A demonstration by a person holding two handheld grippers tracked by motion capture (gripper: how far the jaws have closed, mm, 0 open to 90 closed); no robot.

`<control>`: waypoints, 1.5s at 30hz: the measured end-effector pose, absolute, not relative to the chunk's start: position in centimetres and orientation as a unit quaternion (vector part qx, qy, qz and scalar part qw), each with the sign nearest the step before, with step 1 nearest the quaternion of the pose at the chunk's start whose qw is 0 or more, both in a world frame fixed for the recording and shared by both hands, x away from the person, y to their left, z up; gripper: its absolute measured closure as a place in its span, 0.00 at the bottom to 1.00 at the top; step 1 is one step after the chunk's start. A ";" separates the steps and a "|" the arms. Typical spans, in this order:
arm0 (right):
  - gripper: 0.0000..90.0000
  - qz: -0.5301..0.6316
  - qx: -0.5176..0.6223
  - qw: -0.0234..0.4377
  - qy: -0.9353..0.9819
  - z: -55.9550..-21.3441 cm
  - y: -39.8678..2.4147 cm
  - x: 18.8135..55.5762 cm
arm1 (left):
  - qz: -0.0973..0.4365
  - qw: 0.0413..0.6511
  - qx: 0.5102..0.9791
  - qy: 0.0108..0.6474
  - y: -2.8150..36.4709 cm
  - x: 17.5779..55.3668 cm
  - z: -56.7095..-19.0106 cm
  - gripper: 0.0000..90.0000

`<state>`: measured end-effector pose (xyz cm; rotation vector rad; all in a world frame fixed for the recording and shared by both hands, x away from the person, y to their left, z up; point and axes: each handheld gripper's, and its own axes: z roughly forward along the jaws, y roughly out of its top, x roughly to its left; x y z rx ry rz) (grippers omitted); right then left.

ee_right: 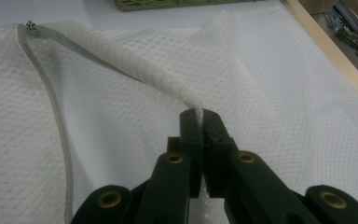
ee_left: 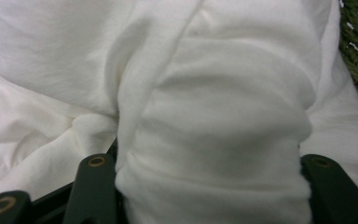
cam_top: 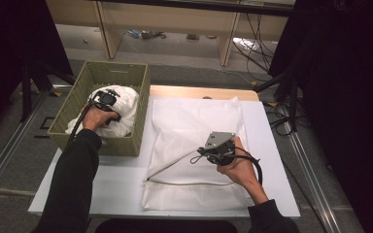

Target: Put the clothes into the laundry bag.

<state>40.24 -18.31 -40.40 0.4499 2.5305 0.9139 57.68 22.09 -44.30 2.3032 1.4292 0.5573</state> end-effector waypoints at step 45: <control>0.99 0.342 0.166 0.229 0.896 -38.9 -18.4 40.9 | 0.145 0.465 0.756 0.438 22.8 45.8 -25.7 0.52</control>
